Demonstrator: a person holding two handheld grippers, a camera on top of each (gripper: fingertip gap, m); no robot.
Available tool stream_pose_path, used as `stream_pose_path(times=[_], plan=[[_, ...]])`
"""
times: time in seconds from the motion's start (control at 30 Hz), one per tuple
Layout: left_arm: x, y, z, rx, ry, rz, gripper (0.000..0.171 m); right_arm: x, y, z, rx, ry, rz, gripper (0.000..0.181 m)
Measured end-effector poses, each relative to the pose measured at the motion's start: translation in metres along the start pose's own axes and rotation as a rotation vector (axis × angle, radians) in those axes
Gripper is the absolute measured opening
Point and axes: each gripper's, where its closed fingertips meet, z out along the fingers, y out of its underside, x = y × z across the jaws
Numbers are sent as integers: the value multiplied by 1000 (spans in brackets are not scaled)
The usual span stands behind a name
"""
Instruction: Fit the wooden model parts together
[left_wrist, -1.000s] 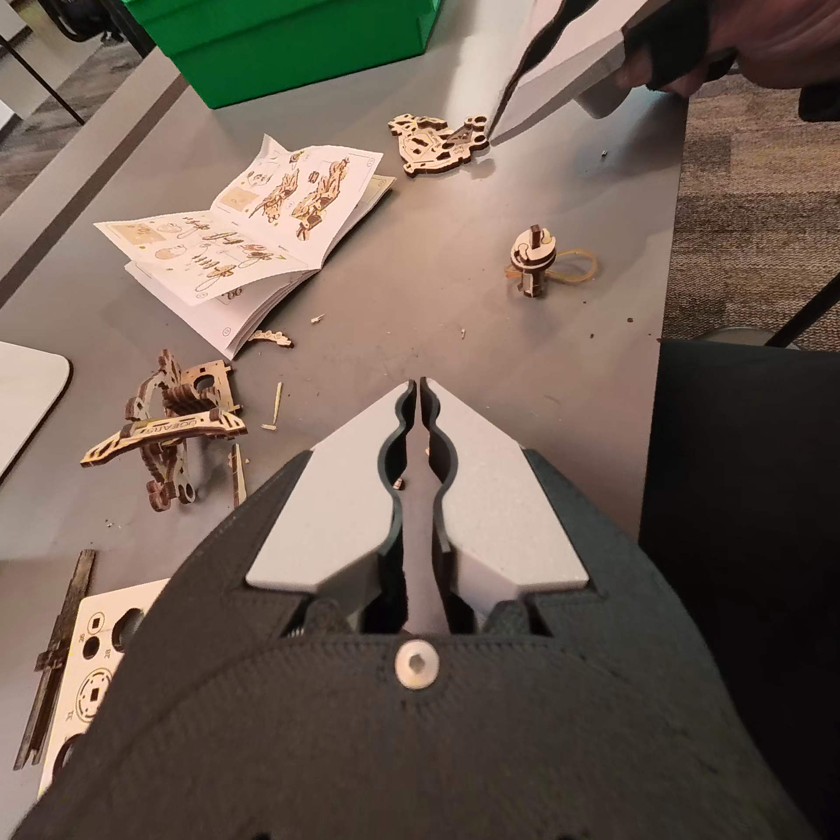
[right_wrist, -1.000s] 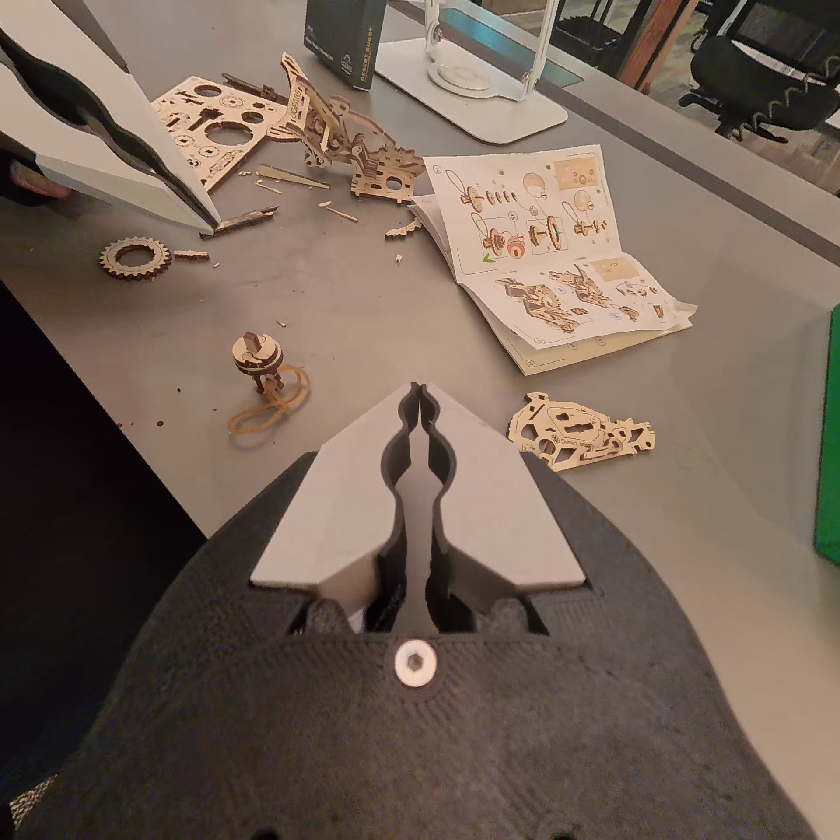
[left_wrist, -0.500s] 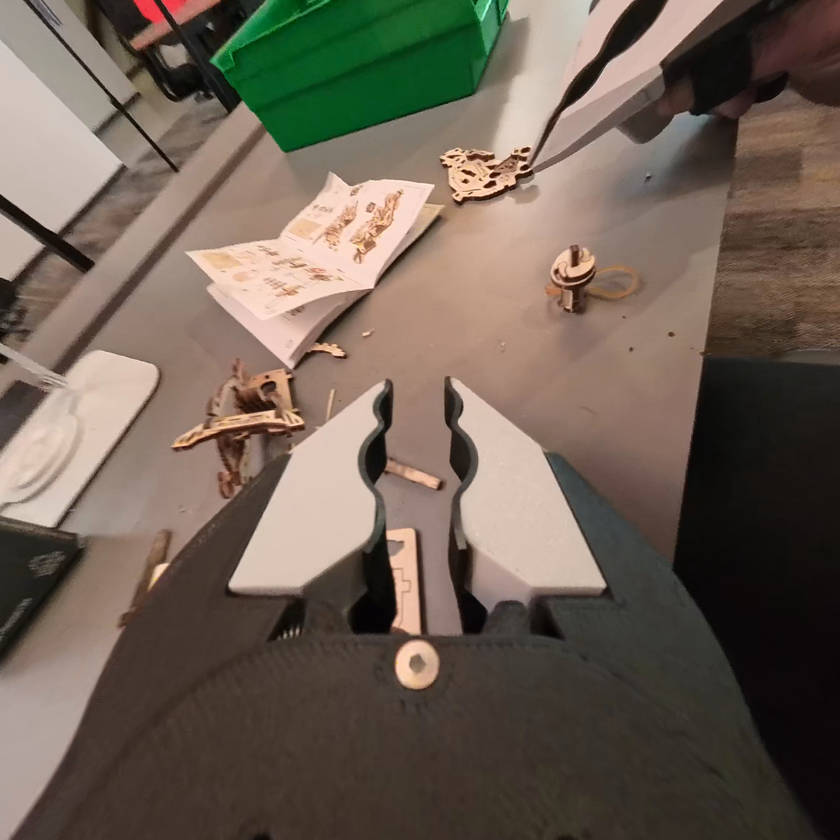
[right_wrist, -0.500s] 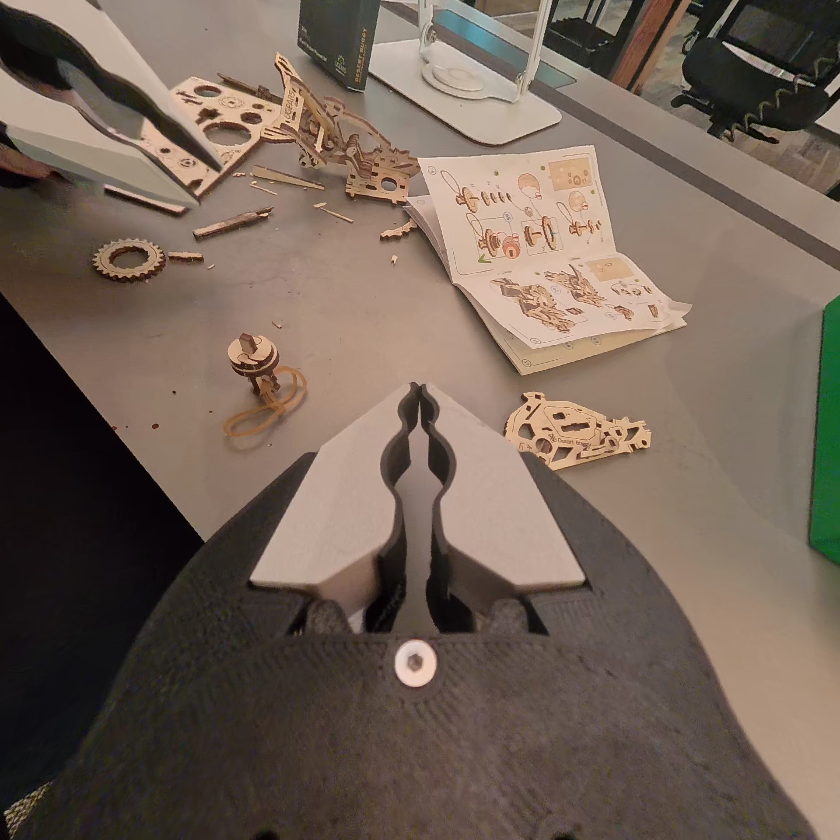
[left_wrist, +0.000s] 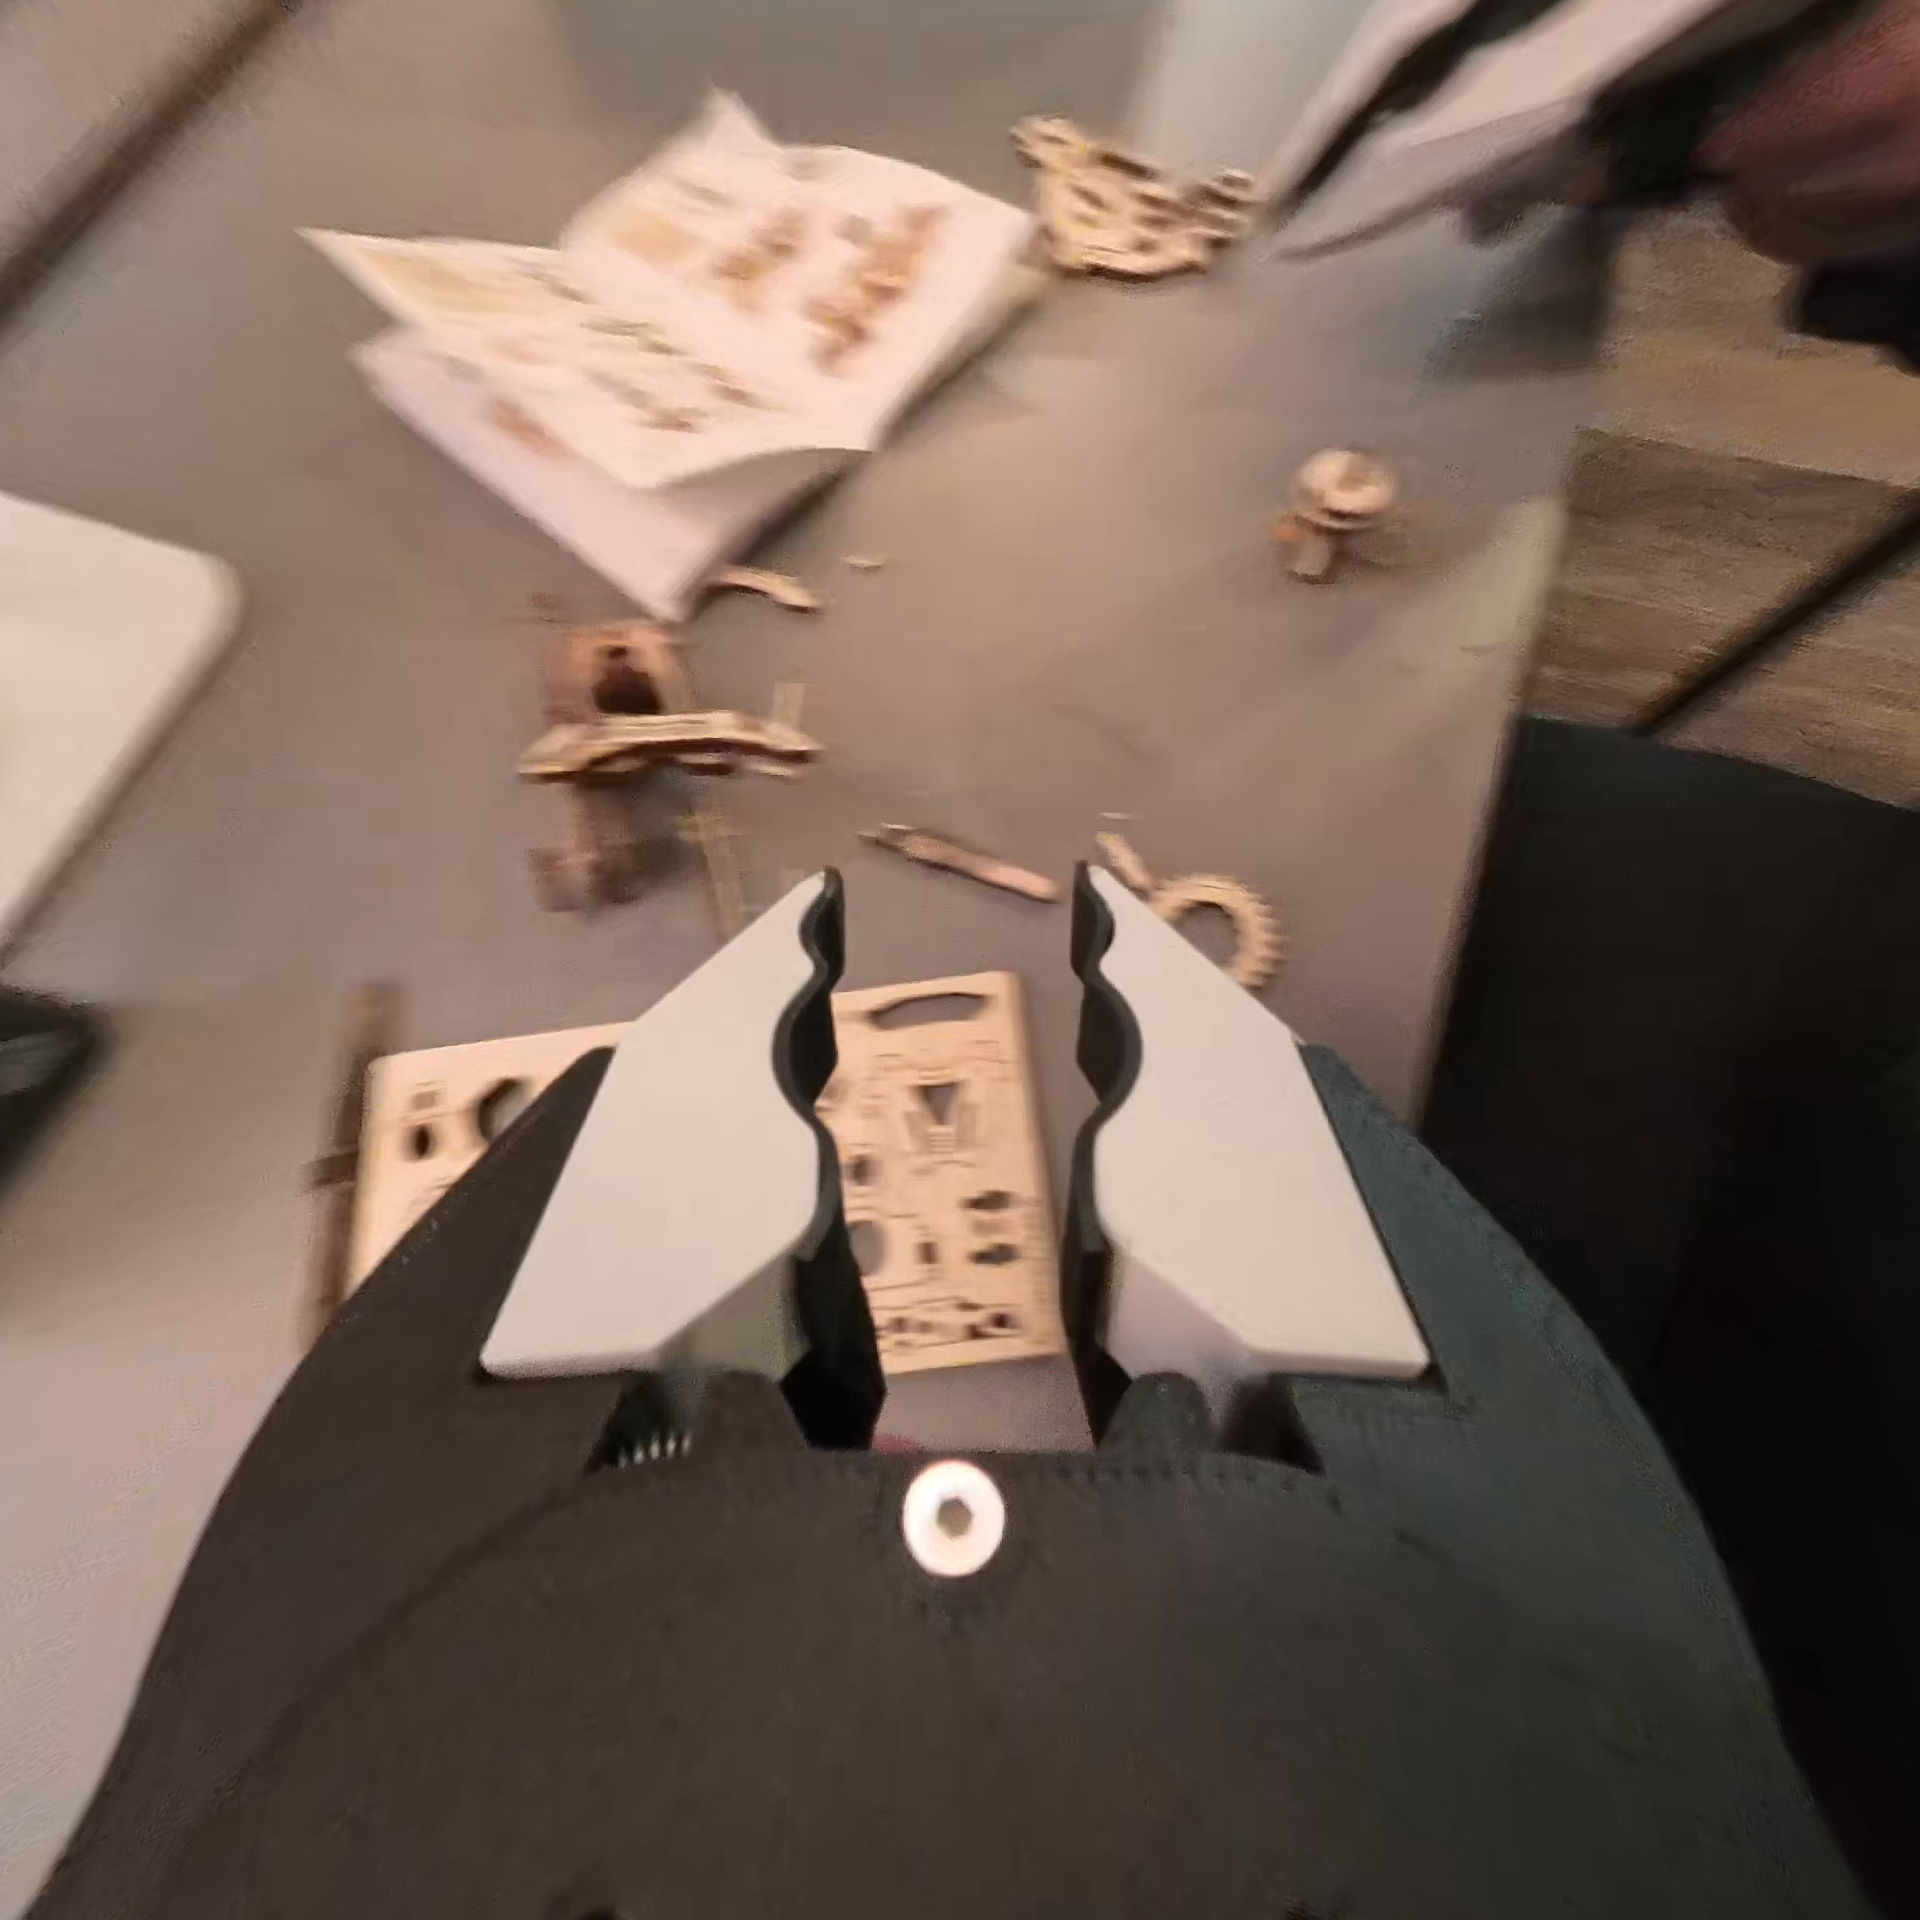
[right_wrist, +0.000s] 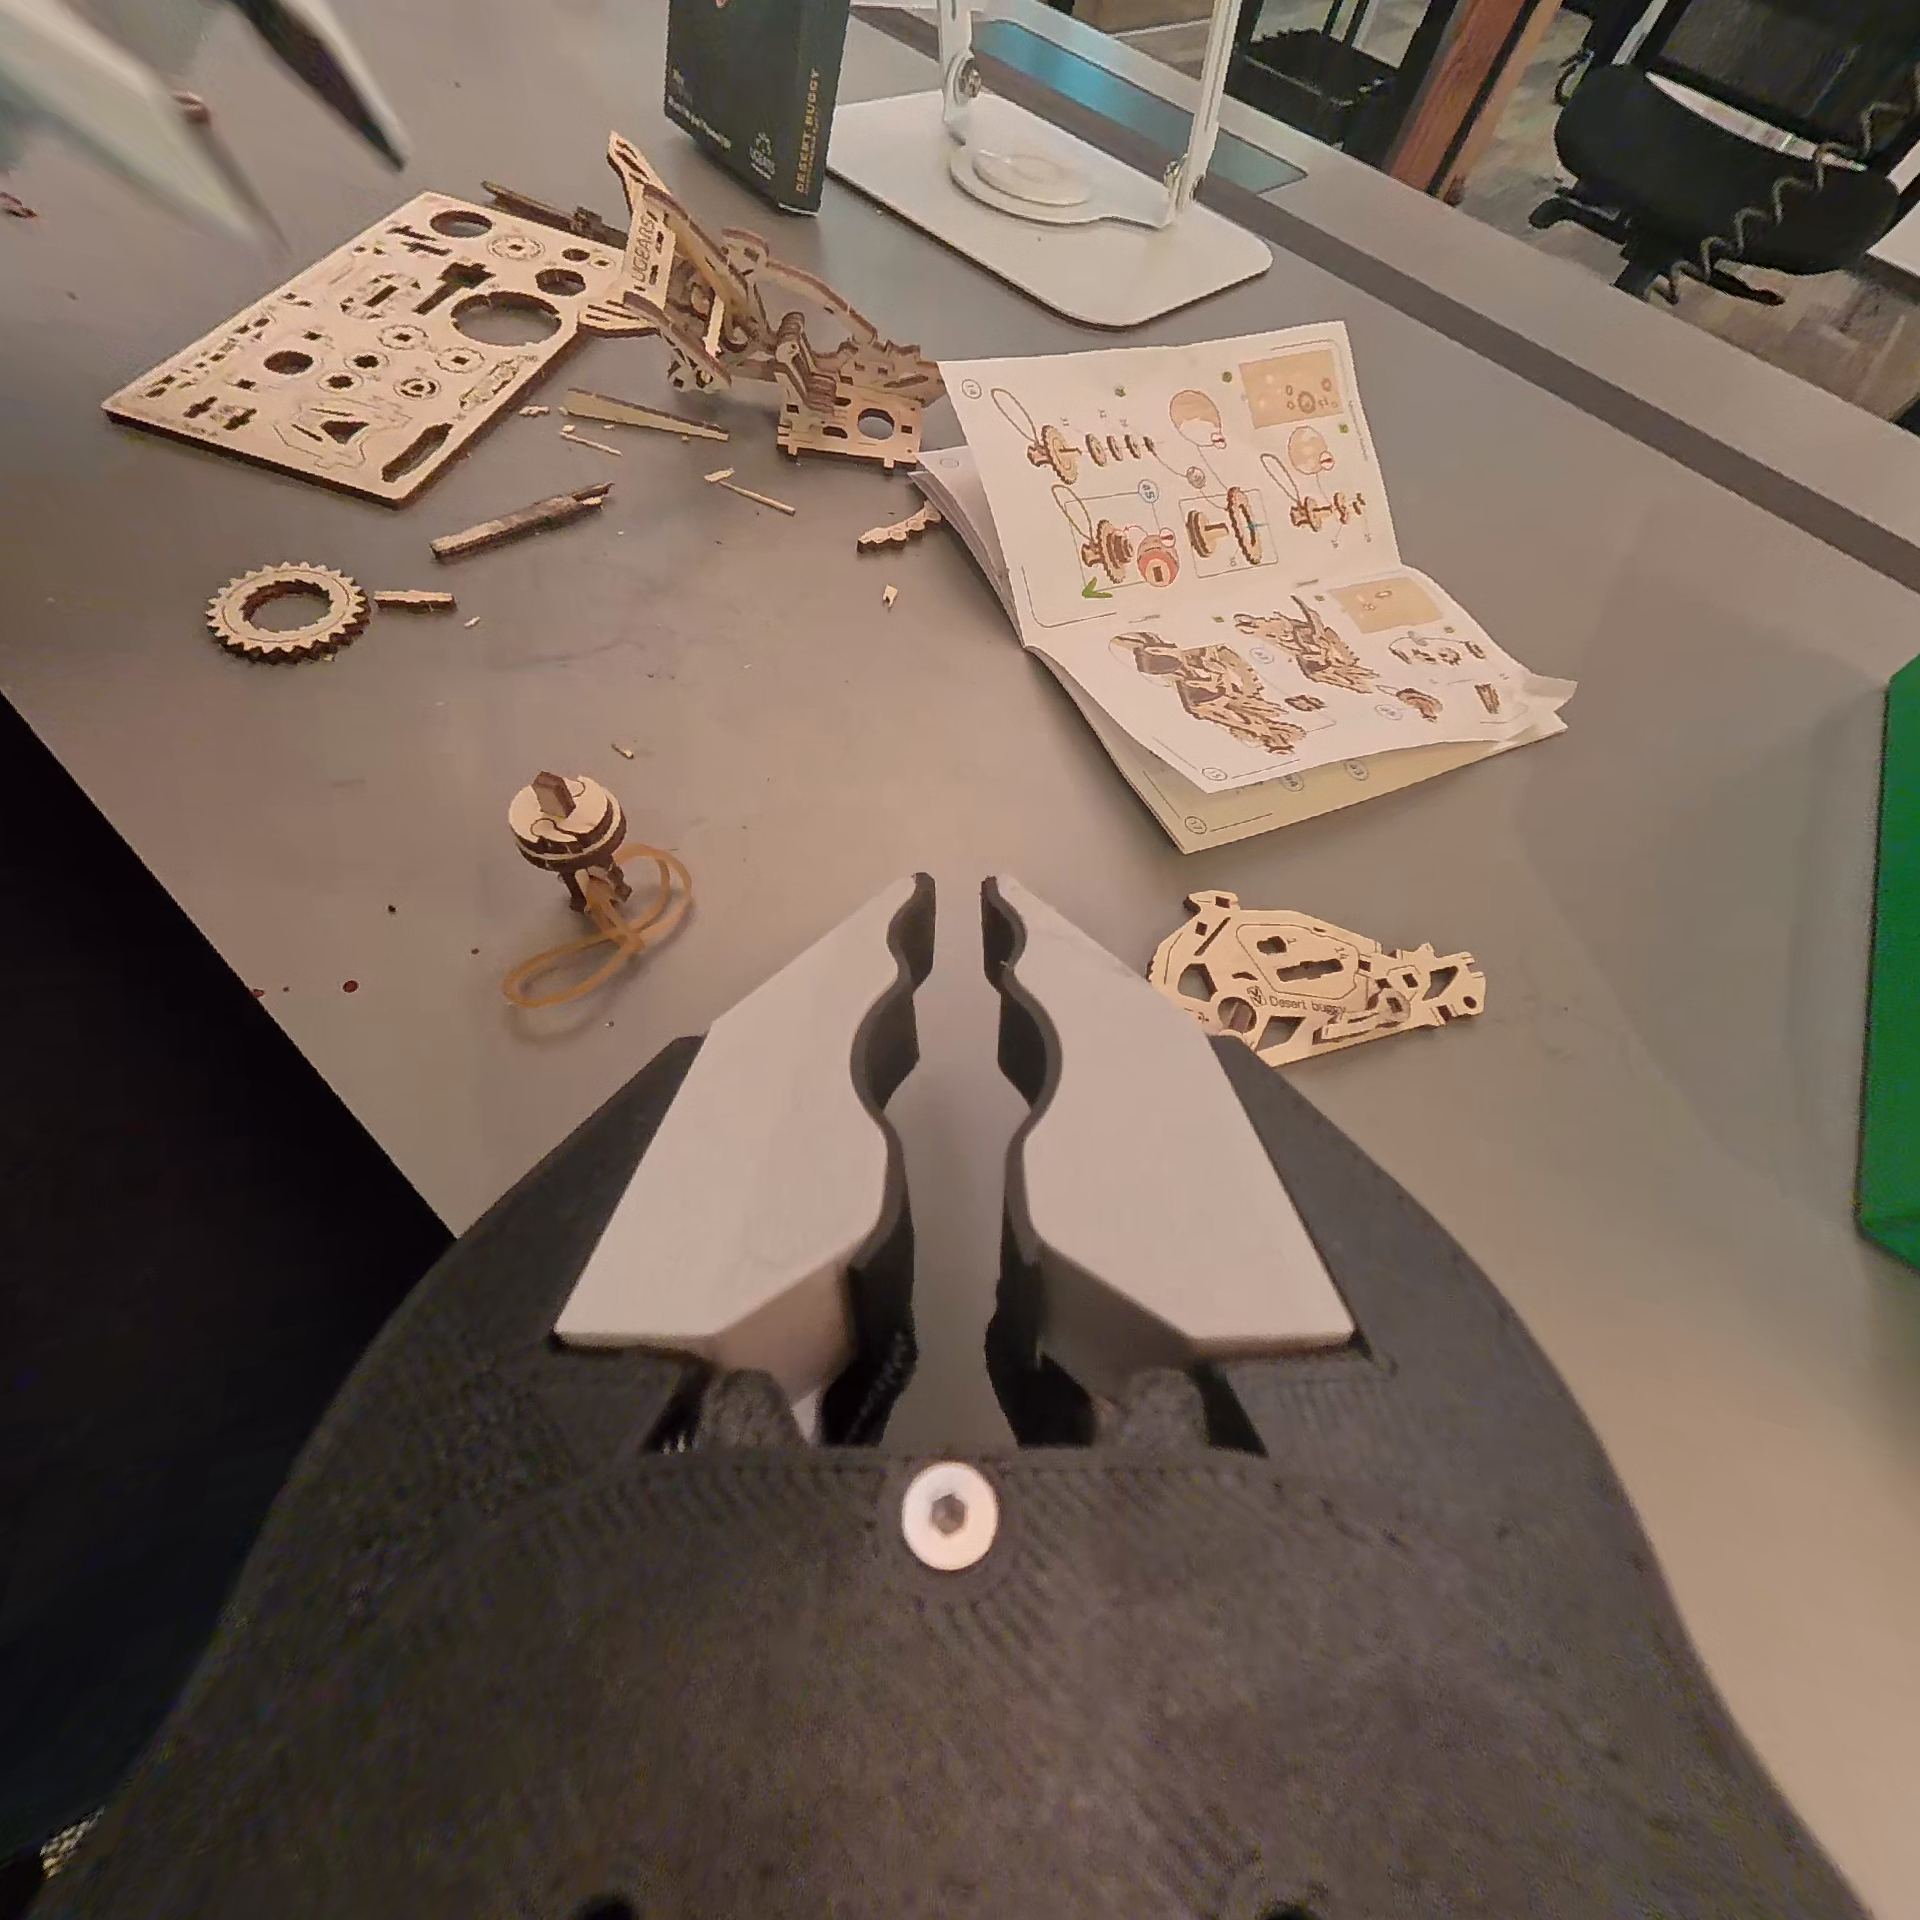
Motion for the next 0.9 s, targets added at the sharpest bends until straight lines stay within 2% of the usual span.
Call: stream_pose_path(times=[0.1, 0.17, 0.23, 0.3, 0.37, 0.53, 0.67, 0.77, 0.9], plan=[[35, 17, 15, -124, 64, 100, 48, -1, 1, 1, -7, 0, -5, 6], [48, 29, 26, -178, 92, 112, 48, 0, 0, 0, -1, 3, -8, 6], [59, 37, 33, -195, 146, 52, 49, 0, -1, -1, 6, 5, -7, 6], [64, 41, 37, -199, 166, 44, 43, 0, -1, -1, 11, 3, -6, 6], [64, 38, 39, -175, 152, 50, 32, 0, -2, -2, 15, 4, -5, 6], [65, 35, 42, -146, 136, 52, 32, -1, -2, -2, 19, 2, -6, 5], [65, 20, 39, -93, 115, 75, 32, -1, -2, -2, 19, 0, -9, 5], [71, -4, 41, -45, 138, 105, 32, -1, -2, -2, 16, 2, -11, 4], [89, -38, 59, 4, 204, 173, 32, -2, -2, -2, 14, -7, -11, 5]])
